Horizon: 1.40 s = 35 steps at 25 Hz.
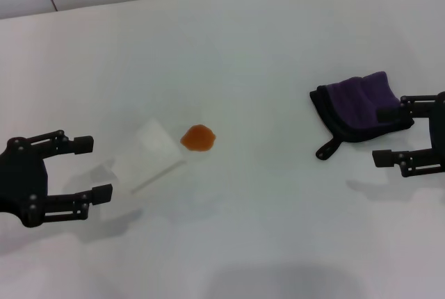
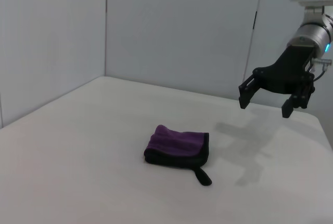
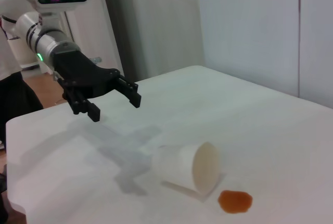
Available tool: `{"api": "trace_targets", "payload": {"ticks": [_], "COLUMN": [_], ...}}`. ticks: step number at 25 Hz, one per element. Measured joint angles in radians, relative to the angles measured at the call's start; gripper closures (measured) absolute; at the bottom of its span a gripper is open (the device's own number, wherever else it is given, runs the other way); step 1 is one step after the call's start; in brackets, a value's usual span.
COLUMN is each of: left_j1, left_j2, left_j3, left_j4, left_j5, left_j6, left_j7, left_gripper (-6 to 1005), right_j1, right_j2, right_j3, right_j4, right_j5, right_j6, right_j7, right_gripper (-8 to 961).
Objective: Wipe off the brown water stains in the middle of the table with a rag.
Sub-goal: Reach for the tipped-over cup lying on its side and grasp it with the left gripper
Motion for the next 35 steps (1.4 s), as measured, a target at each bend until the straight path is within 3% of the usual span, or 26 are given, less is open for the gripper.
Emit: {"api": "trace_targets", "payload": {"ticks": [22, 29, 35], "left_j1": [-0.006, -0.016, -0.037], "left_j2": [0.006, 0.019, 0.008], "left_j3": [-0.002, 0.0, 0.001], "left_j4": [0.015, 0.14, 0.283], "left_j5": [-0.002, 0.056, 0.165], "left_j6": [0.003, 0.001, 0.007], "left_j7": [-0.043, -0.187, -0.346], "left_gripper": [140, 140, 139], "right_j1": [0.006, 0.012, 0.012], "right_j2": [0.003, 0.003, 0.004], "right_j3": [0.003, -0.003, -0.007], "right_j4": [0.004, 0.003, 0.002], "right_j5": [0.0, 0.001, 0.0], "right_j6": [-0.005, -0.007, -0.008], "right_j7": [-0.009, -0.009, -0.01], "right_gripper": [196, 198, 200]}}
